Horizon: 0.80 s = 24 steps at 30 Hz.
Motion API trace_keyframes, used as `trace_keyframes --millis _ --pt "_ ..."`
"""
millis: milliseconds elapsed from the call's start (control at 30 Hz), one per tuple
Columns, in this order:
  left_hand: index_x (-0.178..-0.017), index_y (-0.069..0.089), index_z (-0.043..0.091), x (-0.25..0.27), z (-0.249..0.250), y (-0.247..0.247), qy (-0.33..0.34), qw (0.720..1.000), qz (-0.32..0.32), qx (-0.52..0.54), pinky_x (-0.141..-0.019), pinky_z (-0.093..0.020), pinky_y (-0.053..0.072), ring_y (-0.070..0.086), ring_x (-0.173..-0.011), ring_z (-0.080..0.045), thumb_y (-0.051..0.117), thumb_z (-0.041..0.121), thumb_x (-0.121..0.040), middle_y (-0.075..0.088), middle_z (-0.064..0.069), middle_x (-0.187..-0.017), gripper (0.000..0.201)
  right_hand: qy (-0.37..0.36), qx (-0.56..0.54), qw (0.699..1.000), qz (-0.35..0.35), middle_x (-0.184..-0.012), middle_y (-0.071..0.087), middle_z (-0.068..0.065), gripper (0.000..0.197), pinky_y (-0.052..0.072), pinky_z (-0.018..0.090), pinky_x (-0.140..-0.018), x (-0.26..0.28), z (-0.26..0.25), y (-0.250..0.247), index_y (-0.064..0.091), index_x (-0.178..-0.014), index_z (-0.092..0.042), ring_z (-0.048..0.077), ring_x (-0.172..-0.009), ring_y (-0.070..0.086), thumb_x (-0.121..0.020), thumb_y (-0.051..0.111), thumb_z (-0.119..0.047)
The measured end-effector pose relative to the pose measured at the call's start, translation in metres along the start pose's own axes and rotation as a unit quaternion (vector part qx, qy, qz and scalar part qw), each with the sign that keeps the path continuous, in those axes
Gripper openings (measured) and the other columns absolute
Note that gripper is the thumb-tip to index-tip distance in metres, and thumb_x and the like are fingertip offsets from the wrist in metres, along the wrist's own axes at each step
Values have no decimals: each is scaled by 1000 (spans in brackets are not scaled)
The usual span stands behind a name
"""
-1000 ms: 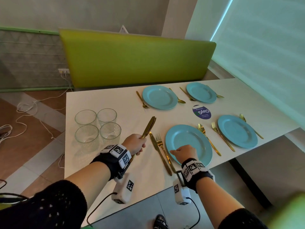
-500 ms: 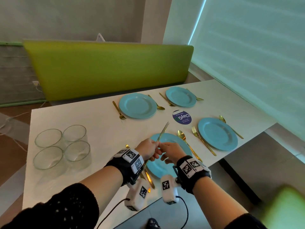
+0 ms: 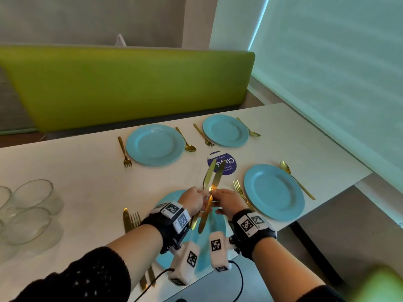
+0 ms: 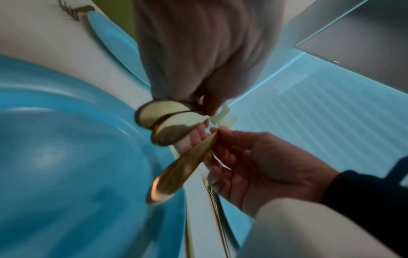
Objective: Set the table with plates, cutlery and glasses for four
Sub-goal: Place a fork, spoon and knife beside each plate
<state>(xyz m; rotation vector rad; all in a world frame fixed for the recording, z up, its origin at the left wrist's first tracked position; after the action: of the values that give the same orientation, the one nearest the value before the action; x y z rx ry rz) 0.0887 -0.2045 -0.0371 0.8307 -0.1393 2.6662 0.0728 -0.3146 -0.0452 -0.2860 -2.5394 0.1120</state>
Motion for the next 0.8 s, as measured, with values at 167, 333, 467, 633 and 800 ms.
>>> trace_keyframes --millis 167,333,467,633,800 --pt "-73 46 8 -19 4 4 -33 996 82 3 -51 -29 46 50 -56 -17 34 7 -98 48 -6 -71 27 24 70 997 35 -65 57 2 23 40 18 -39 -24 8 -50 55 -71 -13 8 -39 52 -94 53 -12" --pt "-66 40 9 -30 12 4 -44 994 100 16 -37 -15 28 36 -45 -15 29 7 -99 41 -7 -60 35 66 216 973 46 -70 57 2 12 43 21 -44 -39 26 -93 59 -82 -11 14 -52 52 -93 54 -14" --pt "-65 39 12 -33 15 7 -46 994 93 14 -36 -15 26 39 -27 -5 30 13 -101 39 -3 -61 38 69 331 940 32 -86 64 7 17 58 31 -69 -48 35 -98 66 -102 -12 22 -74 61 -88 56 -8" --pt "-66 42 13 -35 13 6 -46 993 106 -14 -43 -19 31 39 -48 -12 32 14 -101 44 -2 -61 37 36 458 888 35 -114 66 6 26 52 32 -94 -59 31 -92 68 -111 -14 22 -101 62 -86 62 -17" --pt "-69 43 13 -35 19 3 -41 992 118 -26 -46 -20 32 40 -52 -12 33 15 -101 45 -3 -65 34 4 521 852 58 -119 65 6 27 48 30 -99 -64 24 -88 68 -114 -13 23 -112 60 -91 54 -19"
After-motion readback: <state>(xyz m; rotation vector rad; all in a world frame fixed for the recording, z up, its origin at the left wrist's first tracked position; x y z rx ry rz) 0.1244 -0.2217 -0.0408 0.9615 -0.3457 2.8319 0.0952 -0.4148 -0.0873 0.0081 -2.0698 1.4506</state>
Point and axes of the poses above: each hand's wrist, its own x-axis away from the middle knuckle, its own y-axis out of the palm, z = x × y, the point moved 7 cm from there along -x, towards the middle knuckle
